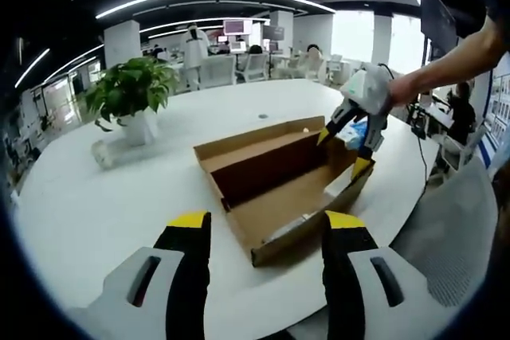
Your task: Operate the shoe box by opening the lid, removing the specified soft item, and placing it in the target area until the item is outside and the box remains undamaged.
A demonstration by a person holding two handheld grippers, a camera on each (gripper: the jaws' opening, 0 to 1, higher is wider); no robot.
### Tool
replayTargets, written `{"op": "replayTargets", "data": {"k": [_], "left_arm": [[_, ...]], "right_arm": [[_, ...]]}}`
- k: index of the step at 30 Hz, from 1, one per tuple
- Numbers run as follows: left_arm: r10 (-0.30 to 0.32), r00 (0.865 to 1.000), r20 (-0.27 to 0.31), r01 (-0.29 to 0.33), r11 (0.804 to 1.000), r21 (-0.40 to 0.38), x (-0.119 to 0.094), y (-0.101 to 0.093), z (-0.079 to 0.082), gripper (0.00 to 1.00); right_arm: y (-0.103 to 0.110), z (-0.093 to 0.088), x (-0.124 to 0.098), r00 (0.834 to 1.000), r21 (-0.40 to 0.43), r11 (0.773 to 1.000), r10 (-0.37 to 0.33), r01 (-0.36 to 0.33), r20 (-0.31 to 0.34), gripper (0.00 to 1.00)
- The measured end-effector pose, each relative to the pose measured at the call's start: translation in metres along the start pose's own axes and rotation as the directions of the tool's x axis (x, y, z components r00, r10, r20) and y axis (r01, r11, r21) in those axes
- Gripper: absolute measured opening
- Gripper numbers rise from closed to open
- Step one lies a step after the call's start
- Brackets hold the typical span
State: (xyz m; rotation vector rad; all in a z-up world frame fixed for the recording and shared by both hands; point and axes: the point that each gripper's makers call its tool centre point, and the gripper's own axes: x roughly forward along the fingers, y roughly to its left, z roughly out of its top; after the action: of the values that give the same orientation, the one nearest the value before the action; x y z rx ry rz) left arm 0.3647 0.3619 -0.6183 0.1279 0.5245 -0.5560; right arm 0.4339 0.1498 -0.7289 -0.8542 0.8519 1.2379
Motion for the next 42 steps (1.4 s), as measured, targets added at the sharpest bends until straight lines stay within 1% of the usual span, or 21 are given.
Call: {"op": "replayTargets", "data": {"k": [4,6,8,10,11,12,14,16,19,21,23,24,26,30,32,33,34,36,38,42], "left_arm": [[-0.008,1.0,-0.008,0.008,1.0,0.0,0.001,-0.003,-0.004,0.55],[-0.011,1.0,-0.009,0.011,1.0,-0.004,0.002,-0.003,-0.004,0.55],[-0.012,1.0,-0.006,0.012,1.0,-0.01,0.003,-0.002,-0.003,0.55],[-0.013,1.0,-0.005,0.013,1.0,-0.011,0.003,-0.002,-0.002,0.55],[-0.016,1.0,-0.005,0.016,1.0,-0.005,0.003,-0.002,-0.002,0.55],[-0.015,1.0,-0.007,0.015,1.0,-0.001,0.003,-0.001,-0.002,0.55],[-0.01,1.0,-0.01,0.01,1.0,-0.004,0.005,0.004,-0.002,0.56],[-0.004,1.0,-0.003,0.004,1.0,-0.013,0.005,0.012,0.002,0.56],[-0.002,1.0,0.012,0.003,1.0,-0.016,0.004,0.013,0.007,0.56],[0.004,1.0,0.018,-0.003,1.0,-0.018,0.003,0.015,0.008,0.56],[0.006,1.0,0.021,-0.006,1.0,-0.028,0.003,0.016,0.008,0.56],[0.007,1.0,0.02,-0.006,1.0,-0.03,0.003,0.016,0.008,0.56],[0.008,1.0,0.017,-0.007,1.0,-0.028,0.003,0.016,0.007,0.57],[-0.006,1.0,0.005,0.006,1.0,-0.028,0.004,0.011,0.003,0.6],[-0.008,1.0,-0.002,0.008,1.0,-0.025,0.005,0.011,0.001,0.61],[-0.013,1.0,-0.005,0.012,1.0,-0.028,0.005,0.01,0.0,0.61],[-0.015,1.0,-0.006,0.014,0.999,-0.028,0.005,0.009,-0.001,0.61],[-0.014,1.0,-0.005,0.014,1.0,-0.028,0.005,0.009,-0.001,0.61],[-0.017,1.0,-0.006,0.017,0.999,-0.032,0.005,0.008,-0.001,0.61],[-0.022,1.0,-0.01,0.021,0.999,-0.031,0.006,0.006,-0.003,0.61]], "right_arm": [[0.003,0.0,-0.001,1.0,-0.006,1.0,0.009,-0.009,-0.002,0.63],[0.007,0.004,-0.001,1.0,-0.008,1.0,0.022,-0.021,0.01,0.63],[0.011,0.008,0.0,0.999,-0.03,0.999,0.036,-0.035,0.019,0.63],[0.017,0.009,0.003,0.998,-0.058,0.997,0.055,-0.054,0.005,0.61],[0.017,0.008,0.005,0.999,-0.076,0.996,0.05,-0.05,-0.006,0.59],[0.018,0.004,0.008,0.998,-0.099,0.994,0.049,-0.052,-0.037,0.58],[0.02,0.002,0.012,0.997,-0.139,0.989,0.047,-0.057,-0.068,0.55],[0.021,0.002,0.015,0.996,-0.169,0.984,0.038,-0.052,-0.082,0.53],[0.021,0.003,0.02,0.995,-0.187,0.981,0.037,-0.054,-0.093,0.51],[0.023,0.003,0.021,0.994,-0.177,0.982,0.045,-0.062,-0.1,0.49],[0.023,0.001,0.026,0.992,-0.144,0.987,0.052,-0.068,-0.115,0.47],[0.023,0.0,0.028,0.992,-0.141,0.987,0.056,-0.073,-0.115,0.46],[0.027,-0.001,0.031,0.99,-0.134,0.987,0.067,-0.084,-0.124,0.41],[0.033,-0.003,0.039,0.986,-0.158,0.983,0.071,-0.095,-0.151,0.34],[0.037,-0.005,0.044,0.982,-0.169,0.98,0.074,-0.104,-0.173,0.27],[0.042,-0.007,0.044,0.977,-0.167,0.977,0.097,-0.129,-0.19,0.24],[0.049,-0.008,0.043,0.97,-0.124,0.979,0.136,-0.163,-0.203,0.18],[0.045,-0.005,0.043,0.976,-0.129,0.982,0.114,-0.139,-0.184,0.18],[0.046,-0.006,0.042,0.977,-0.124,0.983,0.114,-0.138,-0.181,0.18],[0.047,-0.004,0.042,0.982,-0.111,0.985,0.113,-0.131,-0.153,0.17]]}}
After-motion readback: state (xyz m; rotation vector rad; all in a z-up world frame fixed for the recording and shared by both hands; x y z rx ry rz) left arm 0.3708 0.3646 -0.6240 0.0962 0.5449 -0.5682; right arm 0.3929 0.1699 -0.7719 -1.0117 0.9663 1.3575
